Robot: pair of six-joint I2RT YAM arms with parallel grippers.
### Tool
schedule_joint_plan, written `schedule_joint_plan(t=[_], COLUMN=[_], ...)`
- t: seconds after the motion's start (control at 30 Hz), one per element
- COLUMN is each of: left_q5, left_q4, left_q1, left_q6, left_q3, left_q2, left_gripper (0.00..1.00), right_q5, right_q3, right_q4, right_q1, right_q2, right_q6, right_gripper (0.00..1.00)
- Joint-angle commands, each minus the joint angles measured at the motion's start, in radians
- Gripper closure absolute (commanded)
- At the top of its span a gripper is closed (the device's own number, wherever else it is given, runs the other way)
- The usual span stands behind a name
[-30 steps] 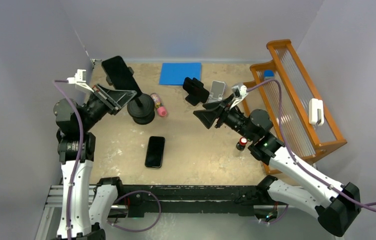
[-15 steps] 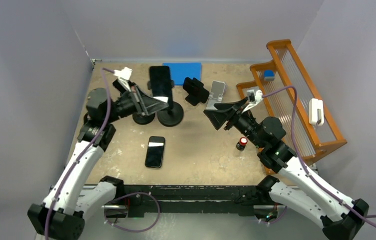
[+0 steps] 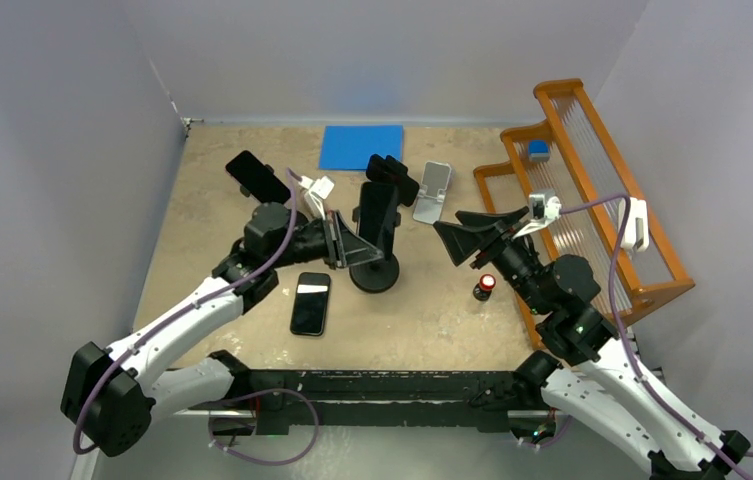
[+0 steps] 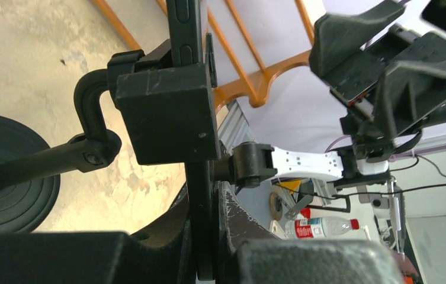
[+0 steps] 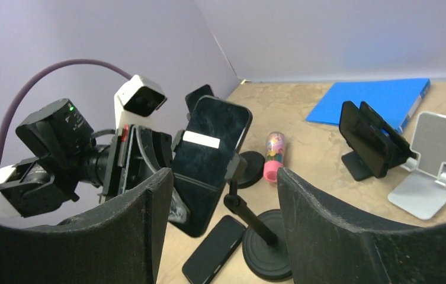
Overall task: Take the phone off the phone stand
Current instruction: Place the phone stand with the phone at the center of the board.
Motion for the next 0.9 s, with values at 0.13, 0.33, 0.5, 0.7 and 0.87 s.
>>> schedule_joint_plan(t=[0.13, 0.33, 0.5, 0.7, 0.87], left_q5=[-0.043, -0.05, -0.051, -0.05, -0.059], left_q4=[0.312, 0.392, 0.424, 0.396, 0.326], left_q1=[-0.068, -0.1, -0.107, -0.109, -0.108], left_q6=[0.017, -0.026, -0.044, -0.04, -0.01], left_q3=[-0.092, -0.184, -0.232, -0.245, -0.238], left_q2=[-0.019, -0.013, -0.009, -0.011, -0.035], left_gripper=[1.0, 1.0, 1.0, 0.99, 0.78], right_q5=[0.031, 0.043, 0.039, 0.029, 0.02], right_q3=[-0.002, -0.003, -0.005, -0.012, -0.002], right_q4=[-0.002, 0.017, 0.023, 0.028, 0.015], right_q1=[0.005, 0.005, 0.005, 0.005, 0.004], right_q2=[0.003, 0.02, 0.031, 0.042, 0.059], right_q6=[-0.015, -0.01, -0.01, -0.01, -0.022], right_gripper=[0.33, 0.33, 0.33, 0.33, 0.32])
